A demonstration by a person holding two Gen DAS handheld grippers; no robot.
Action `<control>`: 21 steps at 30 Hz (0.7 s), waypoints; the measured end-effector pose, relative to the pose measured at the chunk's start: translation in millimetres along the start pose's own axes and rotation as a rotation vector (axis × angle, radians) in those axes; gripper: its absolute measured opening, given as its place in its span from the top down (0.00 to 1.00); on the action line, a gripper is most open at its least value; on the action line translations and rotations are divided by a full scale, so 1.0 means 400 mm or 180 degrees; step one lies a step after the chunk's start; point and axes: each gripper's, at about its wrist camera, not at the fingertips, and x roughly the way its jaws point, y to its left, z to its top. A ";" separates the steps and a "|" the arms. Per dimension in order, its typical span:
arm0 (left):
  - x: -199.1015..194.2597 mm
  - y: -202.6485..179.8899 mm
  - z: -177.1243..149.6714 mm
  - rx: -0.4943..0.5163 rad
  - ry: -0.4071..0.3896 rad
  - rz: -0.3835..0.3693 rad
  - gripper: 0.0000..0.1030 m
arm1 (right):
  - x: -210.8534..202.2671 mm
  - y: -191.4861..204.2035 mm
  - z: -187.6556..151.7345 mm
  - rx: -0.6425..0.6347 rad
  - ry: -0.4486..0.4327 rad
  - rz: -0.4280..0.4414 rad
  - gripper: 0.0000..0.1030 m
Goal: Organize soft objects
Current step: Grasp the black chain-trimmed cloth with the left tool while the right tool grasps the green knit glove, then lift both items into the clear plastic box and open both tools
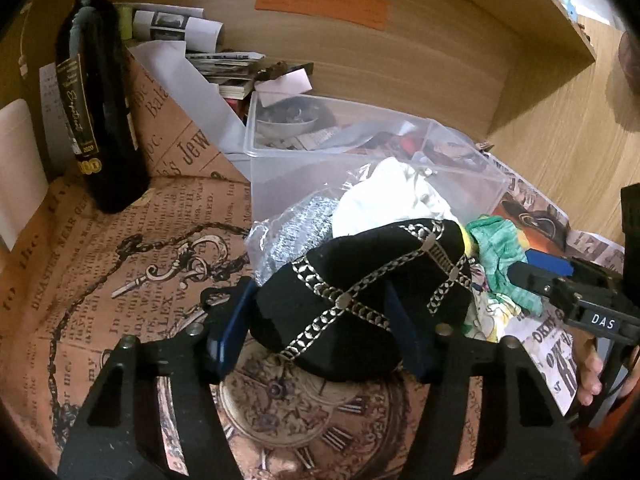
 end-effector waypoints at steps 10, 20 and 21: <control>-0.040 -0.005 -0.003 -0.0045 -0.0020 -0.0201 0.71 | 0.039 0.015 0.019 -0.0048 0.0076 0.0006 0.31; -0.097 -0.006 0.006 -0.0071 -0.0167 -0.0361 0.81 | 0.020 -0.009 0.010 0.0117 -0.0020 0.0041 0.78; -0.104 -0.007 0.007 -0.0059 -0.0198 -0.0376 0.81 | 0.014 -0.010 0.009 0.0125 -0.0038 0.0053 0.78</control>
